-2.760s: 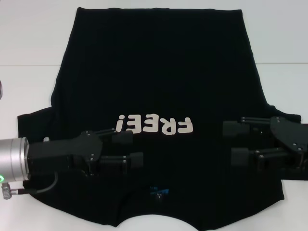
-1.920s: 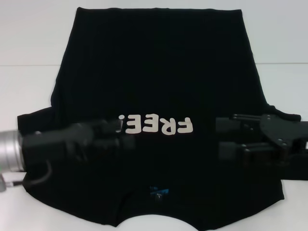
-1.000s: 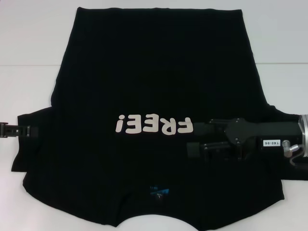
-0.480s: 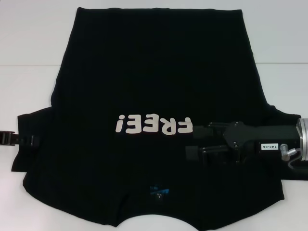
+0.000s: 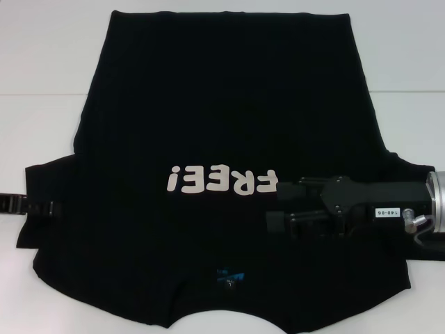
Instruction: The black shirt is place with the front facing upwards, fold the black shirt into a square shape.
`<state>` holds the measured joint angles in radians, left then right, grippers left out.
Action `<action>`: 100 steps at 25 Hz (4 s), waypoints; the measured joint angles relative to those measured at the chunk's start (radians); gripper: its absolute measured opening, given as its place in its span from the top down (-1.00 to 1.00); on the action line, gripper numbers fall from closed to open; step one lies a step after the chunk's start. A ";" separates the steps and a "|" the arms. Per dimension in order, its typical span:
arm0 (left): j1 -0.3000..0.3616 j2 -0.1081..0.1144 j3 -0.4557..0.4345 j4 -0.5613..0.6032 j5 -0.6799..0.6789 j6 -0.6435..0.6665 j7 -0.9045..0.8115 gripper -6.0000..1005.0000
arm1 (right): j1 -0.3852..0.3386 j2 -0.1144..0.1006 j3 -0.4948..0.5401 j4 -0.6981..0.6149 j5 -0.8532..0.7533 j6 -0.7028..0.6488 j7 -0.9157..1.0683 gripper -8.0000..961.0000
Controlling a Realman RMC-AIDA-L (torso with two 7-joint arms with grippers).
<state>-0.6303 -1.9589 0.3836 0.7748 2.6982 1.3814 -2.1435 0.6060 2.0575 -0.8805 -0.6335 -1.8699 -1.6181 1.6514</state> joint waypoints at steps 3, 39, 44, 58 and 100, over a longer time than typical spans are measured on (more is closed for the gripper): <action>0.000 0.000 0.006 -0.016 0.000 -0.017 0.000 -0.76 | -0.001 0.001 0.000 0.000 0.000 0.000 -0.001 -0.92; -0.024 0.001 0.026 -0.041 0.025 -0.095 -0.017 0.42 | -0.017 0.006 0.013 0.011 0.008 -0.001 -0.003 -0.93; -0.024 0.000 0.026 -0.042 0.018 -0.101 -0.017 0.93 | -0.017 0.006 0.031 0.011 0.008 -0.001 -0.011 -0.92; -0.022 0.013 -0.048 0.014 0.016 -0.061 -0.026 0.97 | -0.038 0.006 0.155 0.011 0.009 -0.011 -0.014 -0.93; -0.084 -0.095 -0.080 0.024 -0.052 0.073 -0.222 0.96 | -0.159 0.016 0.414 0.107 0.062 -0.003 -0.412 -0.92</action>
<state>-0.7147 -2.0540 0.3033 0.7986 2.6462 1.4545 -2.3653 0.4470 2.0732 -0.4670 -0.5269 -1.8075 -1.6210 1.2396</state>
